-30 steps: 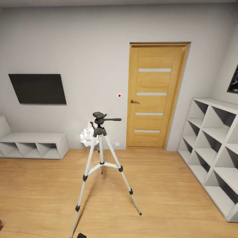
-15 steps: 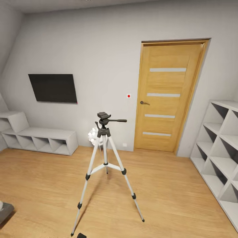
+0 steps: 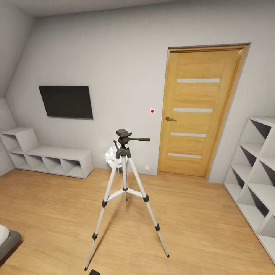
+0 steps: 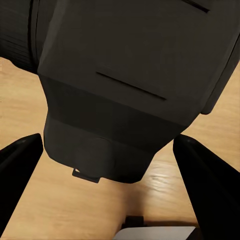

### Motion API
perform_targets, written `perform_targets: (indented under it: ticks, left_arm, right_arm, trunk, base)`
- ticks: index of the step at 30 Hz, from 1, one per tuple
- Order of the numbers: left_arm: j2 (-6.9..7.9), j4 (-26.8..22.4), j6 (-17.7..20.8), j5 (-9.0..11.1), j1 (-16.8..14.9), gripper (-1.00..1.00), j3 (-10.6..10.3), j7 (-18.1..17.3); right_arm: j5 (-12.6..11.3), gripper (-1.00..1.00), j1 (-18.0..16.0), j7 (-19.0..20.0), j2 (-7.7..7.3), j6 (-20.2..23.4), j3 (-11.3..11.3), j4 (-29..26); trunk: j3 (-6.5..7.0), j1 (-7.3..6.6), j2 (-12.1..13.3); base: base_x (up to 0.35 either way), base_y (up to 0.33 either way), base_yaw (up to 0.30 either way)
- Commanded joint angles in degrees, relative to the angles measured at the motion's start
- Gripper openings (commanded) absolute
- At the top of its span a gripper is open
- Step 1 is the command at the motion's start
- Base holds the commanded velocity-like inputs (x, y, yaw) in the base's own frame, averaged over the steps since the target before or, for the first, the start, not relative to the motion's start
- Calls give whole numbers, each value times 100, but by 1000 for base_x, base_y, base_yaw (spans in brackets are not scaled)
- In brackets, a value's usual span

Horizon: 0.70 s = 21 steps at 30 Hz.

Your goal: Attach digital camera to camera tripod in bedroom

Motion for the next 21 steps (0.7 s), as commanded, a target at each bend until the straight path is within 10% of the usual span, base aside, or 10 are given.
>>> perform_targets:
  ticks: [1, 21]
  left_arm:
    - [-2, 6, -13, -61, -4, -100, 30, 39]
    - [-6, 5, -13, -61, -4, -100, 30, 39]
  right_arm:
    - [61, 100, -2, -17, 4, -10, -46, 3]
    - [61, 100, -2, -17, 6, -4, -46, 1]
  trunk:
    - [-4, 2, -5]
    - [-4, 2, -5]
  base:
    - [17, -7, 227]
    - [188, -190, 280]
